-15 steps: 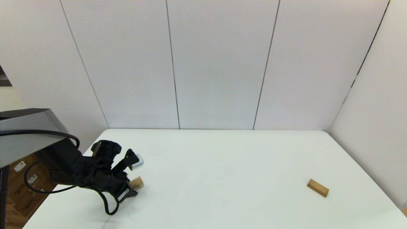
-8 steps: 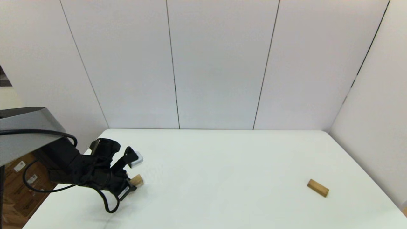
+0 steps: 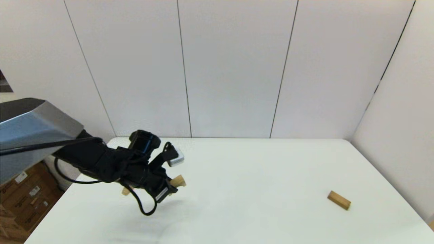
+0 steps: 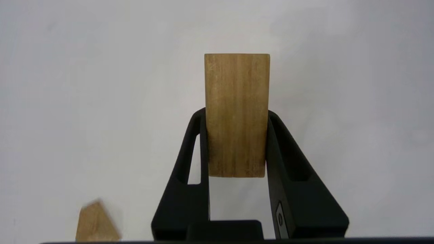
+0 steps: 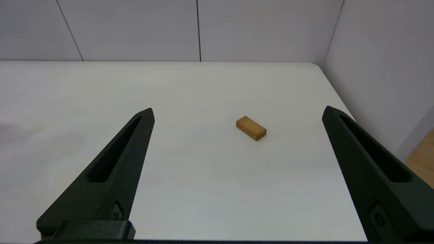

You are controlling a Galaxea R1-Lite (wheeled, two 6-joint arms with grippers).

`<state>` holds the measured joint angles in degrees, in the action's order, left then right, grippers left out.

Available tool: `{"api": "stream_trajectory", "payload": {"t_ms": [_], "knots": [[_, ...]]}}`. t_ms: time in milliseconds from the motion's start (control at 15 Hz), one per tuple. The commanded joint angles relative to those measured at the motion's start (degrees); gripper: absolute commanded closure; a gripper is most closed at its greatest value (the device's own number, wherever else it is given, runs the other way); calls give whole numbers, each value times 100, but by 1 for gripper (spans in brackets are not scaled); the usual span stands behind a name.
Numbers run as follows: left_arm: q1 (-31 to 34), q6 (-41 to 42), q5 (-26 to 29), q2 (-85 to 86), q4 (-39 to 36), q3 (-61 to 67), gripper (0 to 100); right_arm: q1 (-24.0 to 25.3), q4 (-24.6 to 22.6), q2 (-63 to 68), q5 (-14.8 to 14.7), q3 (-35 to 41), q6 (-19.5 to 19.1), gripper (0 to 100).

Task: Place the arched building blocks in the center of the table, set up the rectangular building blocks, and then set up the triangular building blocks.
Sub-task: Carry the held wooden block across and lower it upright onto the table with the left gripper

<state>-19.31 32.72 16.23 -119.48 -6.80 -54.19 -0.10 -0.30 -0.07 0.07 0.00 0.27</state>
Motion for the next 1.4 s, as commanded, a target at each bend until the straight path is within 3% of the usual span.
{"api": "stream_trajectory", "payload": {"t_ms": [67,267,600,1400], "knots": [[-1286,50,3,-198,1366,-1226,100,1,-5,7,1,9,0,0],[-1840,94,-32,-691,1419,-1797,100,1,-5,7,1,9,0,0],[-1910,376,-225,-1860,2262,-3028,100,1,-5,-1,1,9,0,0],[-2420,437,170,-2088,2245,-3529,100,1,-5,-1,1,9,0,0]]}}
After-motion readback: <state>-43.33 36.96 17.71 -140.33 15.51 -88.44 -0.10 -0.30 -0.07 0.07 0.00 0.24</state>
